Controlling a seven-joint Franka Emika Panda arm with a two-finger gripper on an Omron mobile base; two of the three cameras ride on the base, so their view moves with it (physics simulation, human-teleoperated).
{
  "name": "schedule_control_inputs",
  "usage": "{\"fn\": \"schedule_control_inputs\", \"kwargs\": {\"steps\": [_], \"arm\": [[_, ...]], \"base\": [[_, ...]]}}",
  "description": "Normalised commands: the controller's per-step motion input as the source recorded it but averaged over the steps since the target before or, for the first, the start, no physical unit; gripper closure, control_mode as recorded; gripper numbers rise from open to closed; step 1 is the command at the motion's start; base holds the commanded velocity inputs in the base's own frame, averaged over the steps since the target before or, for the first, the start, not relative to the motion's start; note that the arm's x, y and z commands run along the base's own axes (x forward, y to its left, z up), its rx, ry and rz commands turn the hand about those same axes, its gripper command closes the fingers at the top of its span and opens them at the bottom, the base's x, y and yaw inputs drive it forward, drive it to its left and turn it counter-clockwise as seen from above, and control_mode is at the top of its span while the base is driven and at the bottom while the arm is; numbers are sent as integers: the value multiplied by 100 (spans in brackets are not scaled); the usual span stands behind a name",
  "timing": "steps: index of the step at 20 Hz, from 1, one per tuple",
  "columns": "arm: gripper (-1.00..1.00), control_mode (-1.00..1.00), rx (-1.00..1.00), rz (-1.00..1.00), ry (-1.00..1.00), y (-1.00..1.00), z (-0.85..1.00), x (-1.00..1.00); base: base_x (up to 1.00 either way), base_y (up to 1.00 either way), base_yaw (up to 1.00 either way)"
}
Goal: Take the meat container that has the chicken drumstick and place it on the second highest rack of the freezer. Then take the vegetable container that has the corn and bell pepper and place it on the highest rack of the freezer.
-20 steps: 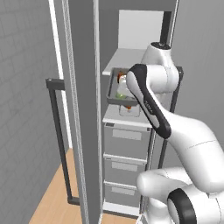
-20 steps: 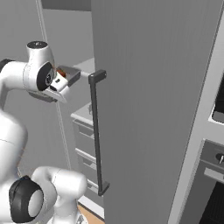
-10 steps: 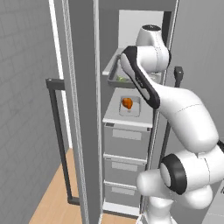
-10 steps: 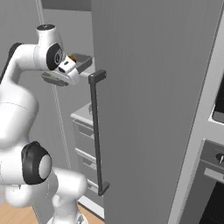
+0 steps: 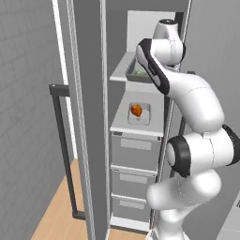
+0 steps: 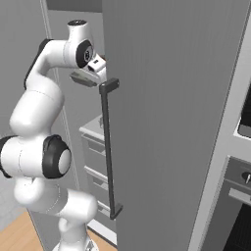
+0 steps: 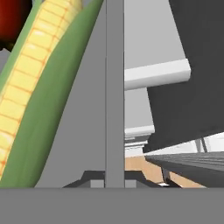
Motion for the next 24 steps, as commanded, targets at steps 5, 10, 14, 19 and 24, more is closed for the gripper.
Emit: {"fn": "schedule_control_inputs", "kwargs": {"steps": [5, 10, 14, 19, 24], "arm": [[100, -100, 0, -7, 0, -15, 0, 85], [100, -100, 0, -6, 1, -8, -1, 73], [100, -100, 0, -4, 0, -22, 0, 63], [-100, -100, -2, -1, -24, -8, -4, 3], [-100, -100, -2, 0, -41, 7, -8, -18]], "base": [[0, 0, 0], [0, 0, 0], [0, 0, 0], [0, 0, 0], [0, 0, 0]]}}
